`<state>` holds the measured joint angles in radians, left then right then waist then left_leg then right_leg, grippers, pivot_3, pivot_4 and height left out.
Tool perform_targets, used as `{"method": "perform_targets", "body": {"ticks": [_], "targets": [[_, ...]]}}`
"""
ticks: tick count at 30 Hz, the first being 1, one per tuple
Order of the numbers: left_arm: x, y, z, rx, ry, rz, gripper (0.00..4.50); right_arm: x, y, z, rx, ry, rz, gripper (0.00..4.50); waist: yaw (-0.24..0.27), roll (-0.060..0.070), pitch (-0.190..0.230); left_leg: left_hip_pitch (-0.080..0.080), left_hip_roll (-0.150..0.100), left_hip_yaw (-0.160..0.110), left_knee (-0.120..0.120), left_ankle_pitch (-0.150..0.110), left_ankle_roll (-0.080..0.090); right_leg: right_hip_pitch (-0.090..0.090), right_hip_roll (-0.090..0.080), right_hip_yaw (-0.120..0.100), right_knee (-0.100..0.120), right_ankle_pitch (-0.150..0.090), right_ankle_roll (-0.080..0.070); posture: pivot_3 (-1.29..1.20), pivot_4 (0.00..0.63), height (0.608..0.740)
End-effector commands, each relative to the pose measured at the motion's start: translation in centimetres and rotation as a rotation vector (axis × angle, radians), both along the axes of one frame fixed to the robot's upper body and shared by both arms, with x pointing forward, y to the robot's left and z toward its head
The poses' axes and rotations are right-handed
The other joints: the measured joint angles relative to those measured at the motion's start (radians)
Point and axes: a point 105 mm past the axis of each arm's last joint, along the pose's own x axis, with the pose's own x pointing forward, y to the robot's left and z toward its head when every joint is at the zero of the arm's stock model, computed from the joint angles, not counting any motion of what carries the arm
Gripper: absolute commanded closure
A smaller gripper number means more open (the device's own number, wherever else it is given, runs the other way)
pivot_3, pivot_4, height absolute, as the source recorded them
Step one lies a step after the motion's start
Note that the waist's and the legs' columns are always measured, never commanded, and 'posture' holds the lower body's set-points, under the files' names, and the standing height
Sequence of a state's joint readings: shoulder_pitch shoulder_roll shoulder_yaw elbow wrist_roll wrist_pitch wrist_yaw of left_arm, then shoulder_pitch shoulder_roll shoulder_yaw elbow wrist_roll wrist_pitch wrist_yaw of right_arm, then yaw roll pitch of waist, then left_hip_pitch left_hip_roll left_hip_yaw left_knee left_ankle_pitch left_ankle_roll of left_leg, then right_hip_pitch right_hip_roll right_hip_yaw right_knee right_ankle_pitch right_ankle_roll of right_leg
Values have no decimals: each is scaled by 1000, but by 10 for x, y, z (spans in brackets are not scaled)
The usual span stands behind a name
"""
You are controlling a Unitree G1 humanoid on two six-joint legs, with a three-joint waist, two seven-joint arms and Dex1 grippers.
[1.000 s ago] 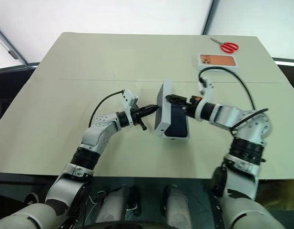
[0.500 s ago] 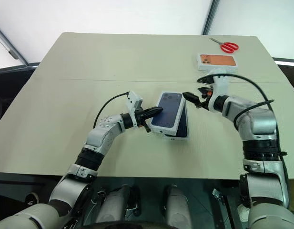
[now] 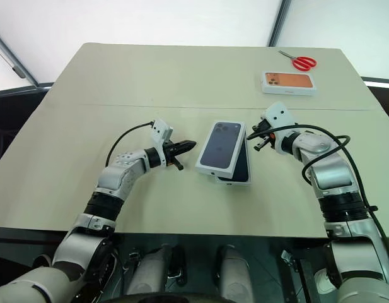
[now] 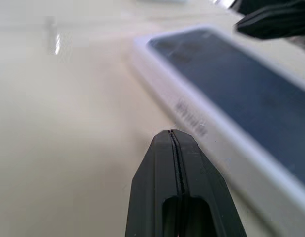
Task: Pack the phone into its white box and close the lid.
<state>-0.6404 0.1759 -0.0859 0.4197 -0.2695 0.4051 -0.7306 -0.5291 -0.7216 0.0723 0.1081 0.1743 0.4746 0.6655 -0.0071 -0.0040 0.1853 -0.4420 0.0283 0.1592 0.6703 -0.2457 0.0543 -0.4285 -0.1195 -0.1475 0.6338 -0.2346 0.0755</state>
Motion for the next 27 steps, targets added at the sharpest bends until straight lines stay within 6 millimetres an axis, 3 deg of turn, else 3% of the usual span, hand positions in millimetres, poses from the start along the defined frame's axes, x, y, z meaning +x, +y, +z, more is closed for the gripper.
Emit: {"method": "perform_targets", "body": {"ticks": [1, 11, 16, 27], "targets": [[2, -11, 6, -2, 6, -25, 4500, -7, 7, 6, -69, -24, 67, 4463, -2, 0, 0, 0, 0, 0, 0, 0, 0, 0, 0, 0, 0, 0, 0, 0, 150, 738], [-11, -56, 8, -22, 17, -149, 4500, -18, 5, 7, -106, 7, 139, 4463, 1, 0, 0, -1, 2, -1, 6, -1, 1, 1, 1, -1, 1, 0, 0, 0, 150, 738], [-16, -61, 12, -27, 17, -182, 4500, -21, 9, 9, -110, 17, 163, 4463, -2, 0, 0, -1, 3, -1, 8, -1, 2, 1, 0, -1, 1, 0, 0, 0, 150, 738], [-22, -64, 17, -17, 5, -199, 4500, -33, 3, -7, -155, 100, 195, 4463, 0, 0, 0, -1, 3, -1, 9, -2, 2, 1, 0, 0, 1, 0, 0, 0, 150, 738]]}}
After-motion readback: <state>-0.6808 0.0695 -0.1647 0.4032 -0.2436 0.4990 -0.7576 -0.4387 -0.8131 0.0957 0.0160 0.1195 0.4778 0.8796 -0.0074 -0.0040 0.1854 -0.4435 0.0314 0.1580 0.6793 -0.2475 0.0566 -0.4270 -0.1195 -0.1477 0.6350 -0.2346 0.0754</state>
